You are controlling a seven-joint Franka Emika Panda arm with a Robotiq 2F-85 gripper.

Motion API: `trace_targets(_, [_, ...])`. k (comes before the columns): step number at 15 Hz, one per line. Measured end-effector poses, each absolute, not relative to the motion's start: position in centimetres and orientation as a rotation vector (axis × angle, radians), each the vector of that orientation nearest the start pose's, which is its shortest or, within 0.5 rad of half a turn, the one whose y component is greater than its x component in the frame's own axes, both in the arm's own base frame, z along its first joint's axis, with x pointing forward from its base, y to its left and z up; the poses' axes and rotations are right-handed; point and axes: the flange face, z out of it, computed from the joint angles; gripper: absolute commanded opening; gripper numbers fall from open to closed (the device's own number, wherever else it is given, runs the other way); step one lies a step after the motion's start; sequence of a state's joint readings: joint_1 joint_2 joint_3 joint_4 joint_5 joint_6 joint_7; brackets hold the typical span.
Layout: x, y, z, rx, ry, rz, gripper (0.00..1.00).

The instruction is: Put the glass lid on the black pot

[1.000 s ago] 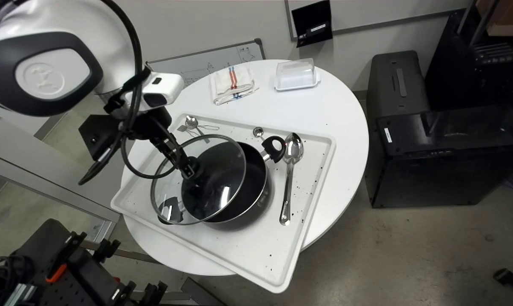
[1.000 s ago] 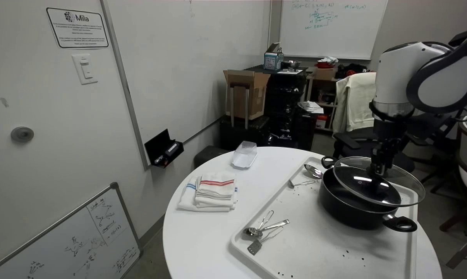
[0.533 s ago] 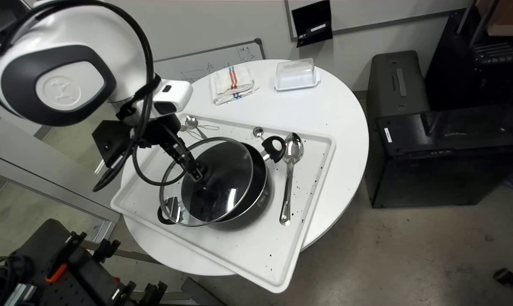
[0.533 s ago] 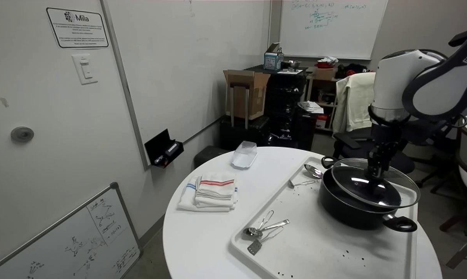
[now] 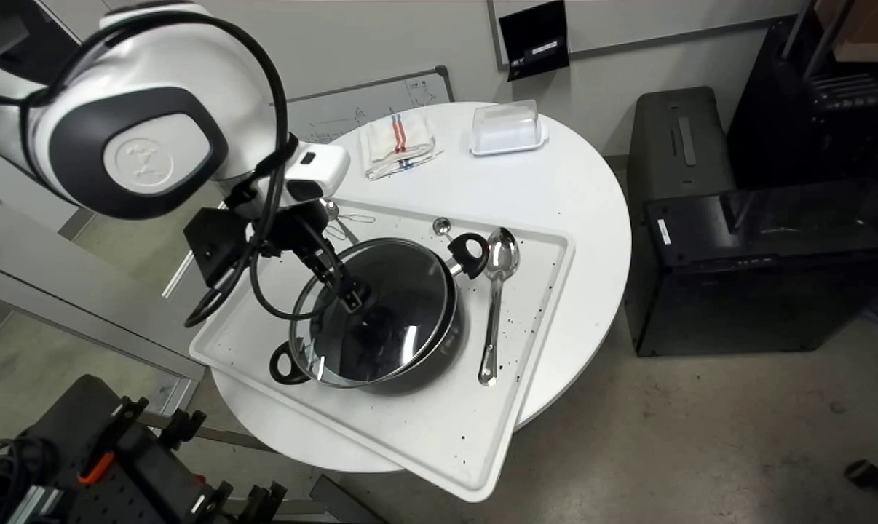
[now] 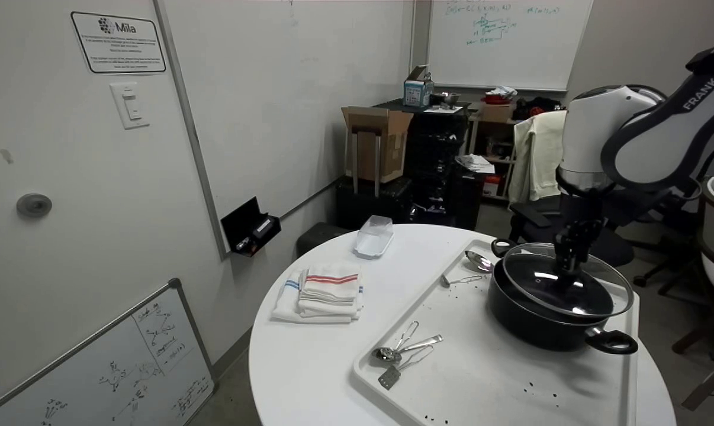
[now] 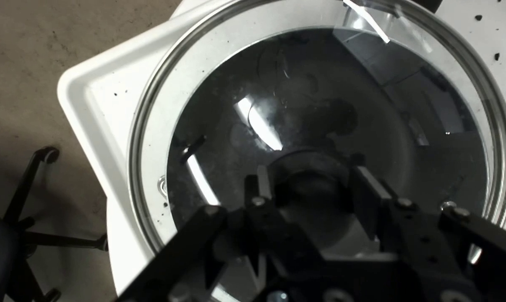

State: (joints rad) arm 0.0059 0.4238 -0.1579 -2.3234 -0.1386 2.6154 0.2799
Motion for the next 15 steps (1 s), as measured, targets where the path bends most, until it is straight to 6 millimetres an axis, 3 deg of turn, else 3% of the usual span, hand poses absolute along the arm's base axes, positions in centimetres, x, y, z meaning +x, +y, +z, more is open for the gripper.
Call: trace_targets(15, [50.6, -7.6, 13.4, -3.240, 0.497, 0.168, 0.23])
